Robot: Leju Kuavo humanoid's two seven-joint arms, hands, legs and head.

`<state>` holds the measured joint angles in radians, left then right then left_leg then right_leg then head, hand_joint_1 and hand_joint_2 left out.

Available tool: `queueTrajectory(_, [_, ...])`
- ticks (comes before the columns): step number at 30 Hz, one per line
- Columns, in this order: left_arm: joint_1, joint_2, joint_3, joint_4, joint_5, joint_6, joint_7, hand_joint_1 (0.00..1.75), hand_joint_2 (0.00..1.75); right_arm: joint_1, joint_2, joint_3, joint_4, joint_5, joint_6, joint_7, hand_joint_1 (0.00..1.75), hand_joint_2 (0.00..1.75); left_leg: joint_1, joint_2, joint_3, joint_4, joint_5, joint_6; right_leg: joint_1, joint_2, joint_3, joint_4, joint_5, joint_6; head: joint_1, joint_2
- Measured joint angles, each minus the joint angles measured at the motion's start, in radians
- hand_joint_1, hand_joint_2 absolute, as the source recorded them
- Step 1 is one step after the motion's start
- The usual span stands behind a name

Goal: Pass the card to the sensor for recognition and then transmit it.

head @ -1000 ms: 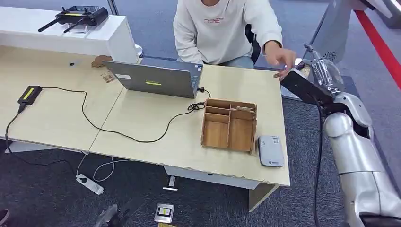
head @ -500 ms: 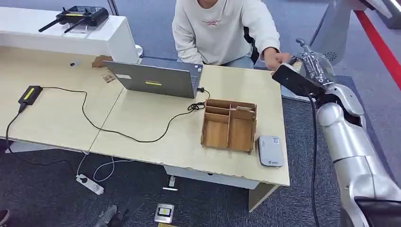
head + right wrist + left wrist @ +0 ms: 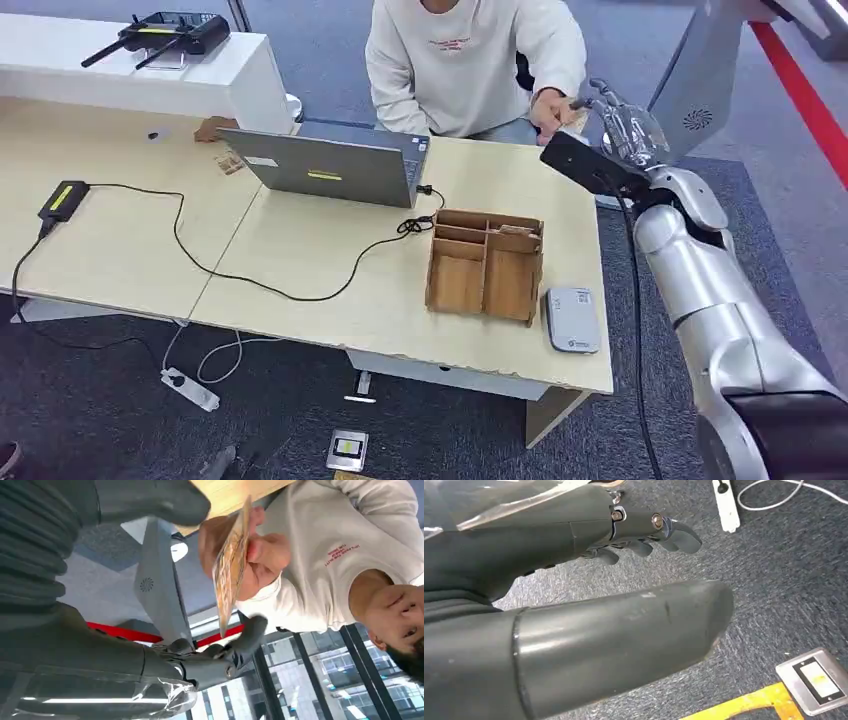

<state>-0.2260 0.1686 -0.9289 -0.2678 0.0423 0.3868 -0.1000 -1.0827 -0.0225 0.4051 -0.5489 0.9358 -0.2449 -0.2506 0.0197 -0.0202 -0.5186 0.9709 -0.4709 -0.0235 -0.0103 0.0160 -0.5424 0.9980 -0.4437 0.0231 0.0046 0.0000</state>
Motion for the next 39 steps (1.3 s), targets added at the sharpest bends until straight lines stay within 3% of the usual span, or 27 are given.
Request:
queueTrajectory(5, [-0.003, 0.010, 0.004, 0.000, 0.000, -0.029, 0.005, 0.00, 0.00, -0.001, 0.014, 0.003, 0.028, -0.002, -0.016, 0.000, 0.00, 1.75, 0.000, 0.000, 0.001, 0.000, 0.000, 0.000, 0.000, 0.000, 0.000, 0.000, 0.001, 0.000, 0.000, 0.000])
queueTrajectory(20, [0.000, 0.020, 0.020, 0.000, 0.007, -0.026, -0.001, 0.00, 0.00, -0.003, 0.024, 0.003, 0.044, -0.061, -0.061, -0.032, 0.00, 1.75, 0.000, 0.000, 0.001, 0.000, 0.000, 0.000, 0.000, 0.000, 0.000, 0.000, 0.001, 0.000, 0.000, 0.000])
queueTrajectory(21, [0.006, 0.022, 0.027, 0.000, 0.019, -0.019, -0.007, 0.00, 0.00, 0.007, 0.022, 0.002, 0.010, -0.099, -0.041, -0.032, 0.00, 1.75, 0.000, 0.000, 0.001, 0.000, 0.000, 0.000, 0.000, 0.000, 0.000, 0.000, 0.001, -0.001, 0.000, 0.000])
queueTrajectory(22, [0.019, 0.021, 0.035, 0.000, 0.042, 0.002, -0.021, 0.00, 0.00, 0.049, 0.011, 0.002, -0.080, -0.146, 0.062, 0.013, 0.00, 1.75, 0.000, 0.000, 0.001, 0.000, 0.000, 0.000, 0.000, 0.000, 0.000, 0.000, 0.001, 0.000, 0.000, 0.000])
queueTrajectory(23, [0.035, 0.020, 0.045, 0.000, 0.054, 0.019, -0.027, 0.00, 0.00, 0.094, -0.001, 0.002, -0.155, -0.165, 0.115, 0.051, 0.00, 1.75, 0.000, 0.000, 0.001, 0.000, 0.000, 0.000, 0.000, 0.000, 0.000, 0.000, 0.001, 0.000, 0.000, 0.000])
queueTrajectory(29, [0.040, 0.014, 0.052, 0.001, 0.053, 0.033, -0.011, 0.00, 0.00, 0.208, -0.034, 0.002, -0.323, -0.194, 0.172, 0.116, 0.00, 1.75, 0.000, 0.000, 0.002, 0.000, 0.000, 0.000, 0.000, 0.000, 0.000, 0.000, 0.001, 0.000, 0.000, 0.000])
queueTrajectory(39, [0.033, 0.001, 0.052, 0.001, 0.026, 0.036, 0.019, 0.00, 0.00, 0.356, -0.083, 0.003, -0.519, -0.196, 0.186, 0.199, 0.00, 1.75, 0.000, 0.000, 0.002, 0.000, 0.000, 0.000, 0.000, 0.000, 0.001, 0.000, 0.001, 0.000, 0.000, 0.000])
